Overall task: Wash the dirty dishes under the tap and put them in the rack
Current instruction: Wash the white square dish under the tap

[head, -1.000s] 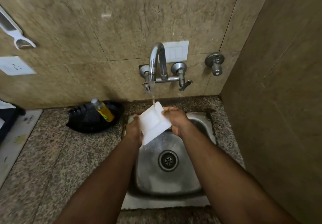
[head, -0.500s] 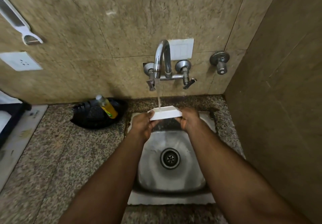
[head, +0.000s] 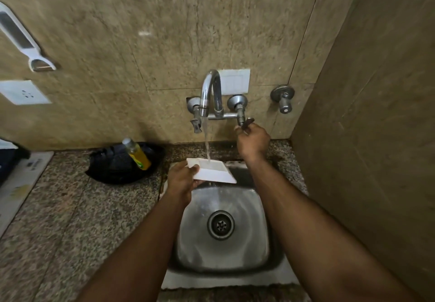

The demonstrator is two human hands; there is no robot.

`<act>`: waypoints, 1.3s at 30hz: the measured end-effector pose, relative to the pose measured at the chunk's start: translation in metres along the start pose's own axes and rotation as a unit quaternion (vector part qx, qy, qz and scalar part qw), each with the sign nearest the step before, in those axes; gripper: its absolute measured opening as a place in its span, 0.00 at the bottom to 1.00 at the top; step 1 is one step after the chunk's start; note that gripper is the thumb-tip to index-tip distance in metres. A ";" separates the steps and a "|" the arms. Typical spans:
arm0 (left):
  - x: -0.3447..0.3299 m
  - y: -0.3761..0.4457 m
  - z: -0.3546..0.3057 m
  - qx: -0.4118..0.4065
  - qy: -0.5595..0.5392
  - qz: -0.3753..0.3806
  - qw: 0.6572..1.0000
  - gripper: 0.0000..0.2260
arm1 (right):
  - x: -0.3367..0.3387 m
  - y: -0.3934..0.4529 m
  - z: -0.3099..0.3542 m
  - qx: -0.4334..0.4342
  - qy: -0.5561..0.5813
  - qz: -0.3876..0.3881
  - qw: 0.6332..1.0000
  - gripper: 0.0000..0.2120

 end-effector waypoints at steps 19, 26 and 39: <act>-0.015 -0.026 -0.021 -0.059 0.048 0.030 0.997 0.18 | 0.006 -0.029 0.014 0.099 -0.286 0.097 0.948 0.20; 0.007 -0.037 -0.024 -0.032 0.068 0.102 0.992 0.16 | -0.013 -0.061 -0.049 -0.187 0.041 0.275 0.942 0.09; 0.022 -0.056 -0.040 -0.150 0.125 0.130 0.972 0.18 | 0.020 -0.060 -0.027 0.057 0.105 0.221 0.968 0.11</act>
Point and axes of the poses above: each hand's wrist, its own y-axis towards the middle knuckle, its own x-axis out of the back of the hand, z = x × y, the point moved 5 cm from there along y, towards the middle knuckle, and after that the axes turned 4 degrees about x, right-handed, at the moved point
